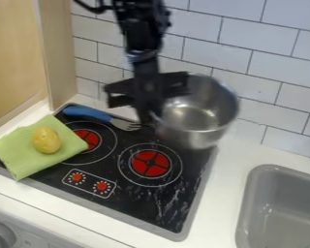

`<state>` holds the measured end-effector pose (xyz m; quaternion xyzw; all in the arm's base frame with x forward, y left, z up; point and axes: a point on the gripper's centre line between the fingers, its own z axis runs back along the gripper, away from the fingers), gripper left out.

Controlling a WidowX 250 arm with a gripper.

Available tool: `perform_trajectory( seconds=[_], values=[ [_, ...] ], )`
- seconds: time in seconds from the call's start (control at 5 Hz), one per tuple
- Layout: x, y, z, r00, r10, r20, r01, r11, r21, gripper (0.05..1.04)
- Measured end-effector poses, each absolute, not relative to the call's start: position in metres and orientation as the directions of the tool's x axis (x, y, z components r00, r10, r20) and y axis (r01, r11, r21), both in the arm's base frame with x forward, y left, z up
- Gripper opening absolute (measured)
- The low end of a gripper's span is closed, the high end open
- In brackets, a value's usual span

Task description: Put the silver pot on the right burner

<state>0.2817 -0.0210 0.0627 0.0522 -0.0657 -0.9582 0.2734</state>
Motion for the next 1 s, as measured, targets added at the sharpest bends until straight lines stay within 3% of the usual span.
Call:
perform_trajectory(
  seconds=[0.4, 0.6, 1.0],
  values=[
    [0.272, 0.008, 0.05, -0.825, -0.561, -0.065, 0.551, -0.825, 0.123, 0.053],
    [0.265, 0.007, 0.033, -0.836, -0.548, -0.012, 0.545, -0.833, 0.094, 0.053],
    [0.256, 0.006, 0.025, -0.842, -0.54, 0.021, 0.539, -0.838, 0.081, 0.053]
  ],
)
